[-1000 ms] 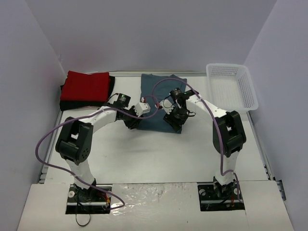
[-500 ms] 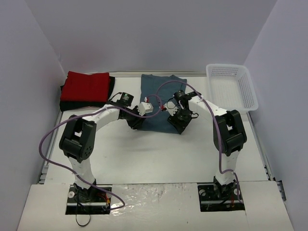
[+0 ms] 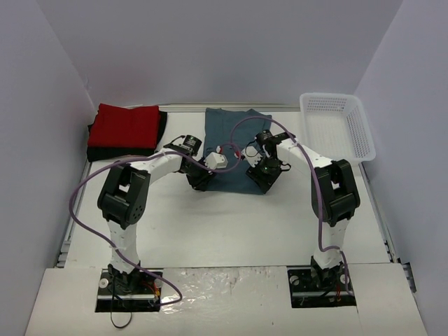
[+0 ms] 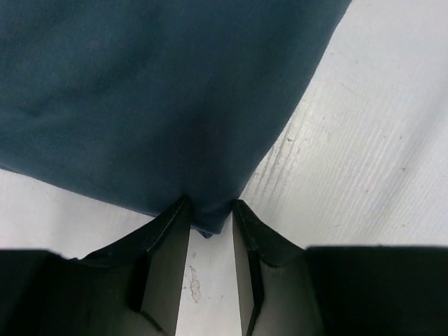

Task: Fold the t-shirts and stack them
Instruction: Grab one side of the 2/3 rectangular tshirt with both arms

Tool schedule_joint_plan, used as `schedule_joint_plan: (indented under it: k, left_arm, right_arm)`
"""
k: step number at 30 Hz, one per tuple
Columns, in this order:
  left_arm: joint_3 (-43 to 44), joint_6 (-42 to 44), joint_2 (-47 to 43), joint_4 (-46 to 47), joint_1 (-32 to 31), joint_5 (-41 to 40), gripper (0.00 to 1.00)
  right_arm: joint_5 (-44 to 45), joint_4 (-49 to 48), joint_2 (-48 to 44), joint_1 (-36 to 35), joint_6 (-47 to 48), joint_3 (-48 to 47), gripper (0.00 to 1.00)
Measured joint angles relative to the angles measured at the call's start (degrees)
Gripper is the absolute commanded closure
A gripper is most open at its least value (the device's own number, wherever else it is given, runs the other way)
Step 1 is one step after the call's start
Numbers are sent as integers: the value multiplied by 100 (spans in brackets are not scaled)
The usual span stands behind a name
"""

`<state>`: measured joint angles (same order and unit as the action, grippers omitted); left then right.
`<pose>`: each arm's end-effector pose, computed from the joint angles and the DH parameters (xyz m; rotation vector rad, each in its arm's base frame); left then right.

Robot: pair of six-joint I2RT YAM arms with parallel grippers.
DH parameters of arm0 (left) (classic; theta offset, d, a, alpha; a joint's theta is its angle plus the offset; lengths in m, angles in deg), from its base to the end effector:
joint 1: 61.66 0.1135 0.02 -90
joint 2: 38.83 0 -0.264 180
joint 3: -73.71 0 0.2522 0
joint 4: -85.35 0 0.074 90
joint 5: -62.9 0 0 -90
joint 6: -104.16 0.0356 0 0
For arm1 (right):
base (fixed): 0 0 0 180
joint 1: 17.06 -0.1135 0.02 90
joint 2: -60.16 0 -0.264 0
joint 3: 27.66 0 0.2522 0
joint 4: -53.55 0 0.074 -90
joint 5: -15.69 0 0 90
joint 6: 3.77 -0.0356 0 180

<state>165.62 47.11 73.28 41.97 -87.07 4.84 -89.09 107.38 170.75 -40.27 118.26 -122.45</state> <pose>0.3554 -0.1897 0.1777 1.4015 2.1562 -0.6931 0.3578 0.1633 0.1903 -1.3323 2.4080 0.3178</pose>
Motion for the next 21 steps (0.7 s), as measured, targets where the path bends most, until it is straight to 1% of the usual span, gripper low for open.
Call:
schedule_joint_plan:
  k: [9, 12, 16, 21]
  left_arm:
    - [98, -2, 63, -83, -4, -101, 71]
    - [122, -2, 83, -98, -9, -122, 76]
    - [138, 0, 96, -98, -11, -155, 73]
    - [160, 17, 98, -160, -37, -160, 73]
  right_arm:
    - [28, 2, 0, 2, -35, 0, 55]
    - [37, 4, 0, 2, -50, 0, 55]
    - [42, 22, 0, 2, -57, 0, 55]
    - [44, 92, 0, 2, -57, 0, 53]
